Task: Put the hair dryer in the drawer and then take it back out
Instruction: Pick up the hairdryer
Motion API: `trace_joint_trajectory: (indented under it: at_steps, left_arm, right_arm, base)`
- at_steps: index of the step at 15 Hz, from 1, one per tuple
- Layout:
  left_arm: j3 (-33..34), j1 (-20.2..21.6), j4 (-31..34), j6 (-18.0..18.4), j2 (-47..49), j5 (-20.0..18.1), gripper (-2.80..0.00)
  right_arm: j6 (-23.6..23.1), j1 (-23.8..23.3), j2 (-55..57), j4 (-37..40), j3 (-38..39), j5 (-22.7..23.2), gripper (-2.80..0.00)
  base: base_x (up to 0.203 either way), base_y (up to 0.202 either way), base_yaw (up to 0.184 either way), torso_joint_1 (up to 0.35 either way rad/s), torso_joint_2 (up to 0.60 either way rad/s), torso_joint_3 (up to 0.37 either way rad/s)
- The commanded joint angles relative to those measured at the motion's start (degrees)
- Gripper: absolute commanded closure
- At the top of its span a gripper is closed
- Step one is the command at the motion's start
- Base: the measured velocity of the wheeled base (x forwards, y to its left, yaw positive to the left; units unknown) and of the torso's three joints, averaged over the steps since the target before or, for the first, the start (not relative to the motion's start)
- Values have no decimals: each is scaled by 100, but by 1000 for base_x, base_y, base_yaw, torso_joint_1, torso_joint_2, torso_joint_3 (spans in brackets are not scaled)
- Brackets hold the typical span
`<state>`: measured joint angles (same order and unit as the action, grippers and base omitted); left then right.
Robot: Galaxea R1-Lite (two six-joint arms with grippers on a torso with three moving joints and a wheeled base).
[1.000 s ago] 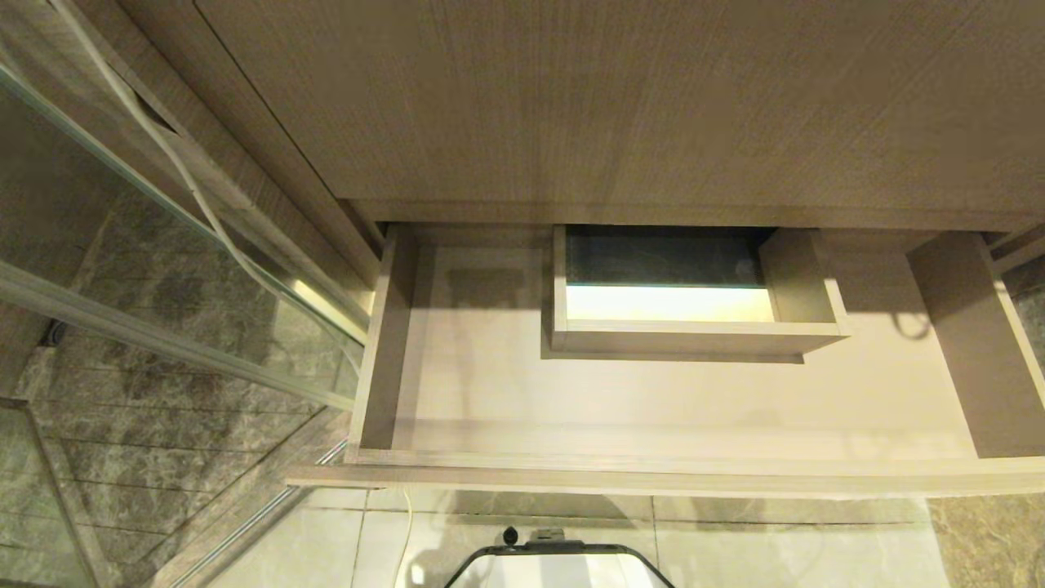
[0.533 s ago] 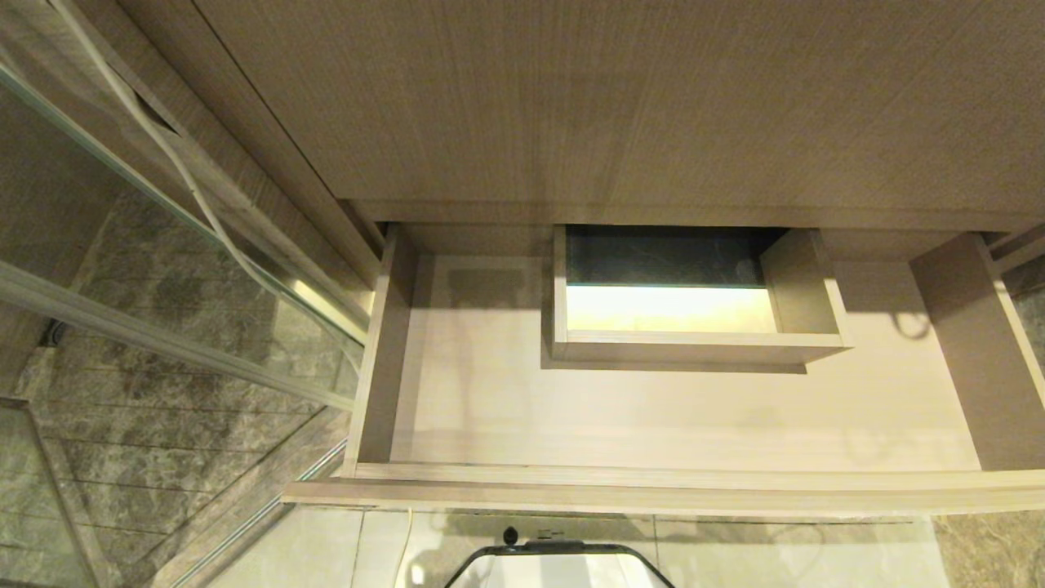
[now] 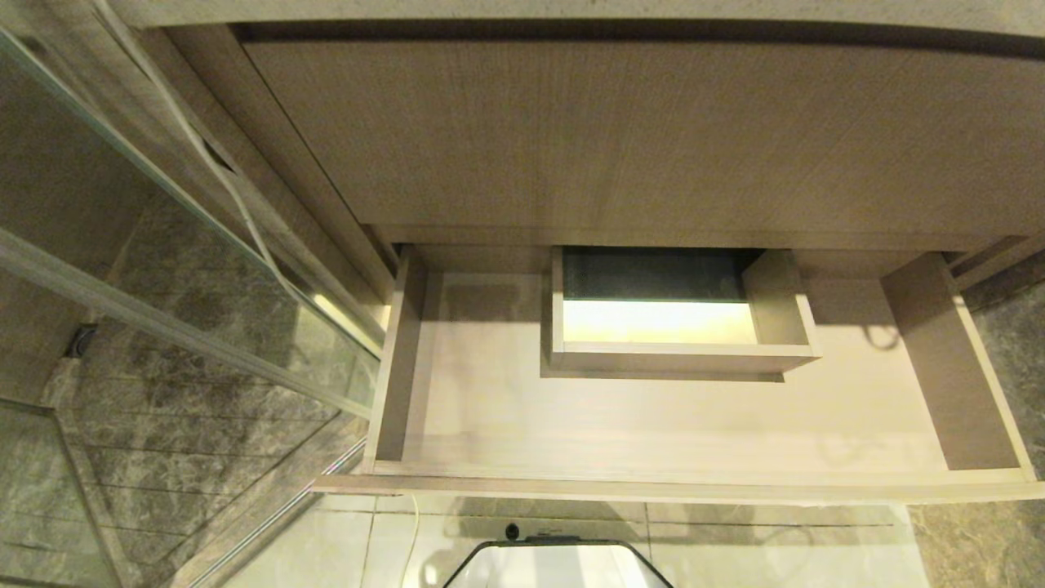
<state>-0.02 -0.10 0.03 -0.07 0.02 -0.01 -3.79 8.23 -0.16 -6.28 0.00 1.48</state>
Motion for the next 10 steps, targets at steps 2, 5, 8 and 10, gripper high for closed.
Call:
trace_joint_trajectory:
  at_steps: [2, 5, 8, 10]
  left_arm:
    - [2, 1, -3, -1, -2, 1, 0]
    - [11, 1, -3, -1, -2, -8, 0]
    - [2, 1, -2, -1, -2, 1, 0]
    - [6, 1, 2, -1, -2, -4, 0]
  right_arm:
    - [1, 3, -213, -5, 229, 2, 0]
    - [1, 3, -213, -5, 229, 2, 0]
    - [10, 3, -213, -5, 229, -7, 0]
    - [10, 3, -213, -5, 229, -5, 0]
  base:
    - [0, 0, 0, 193, -509, -211]
    - [0, 0, 0, 453, -502, -227]
    - [0, 0, 0, 346, -521, -244]
    - [0, 0, 0, 310, -544, -253]
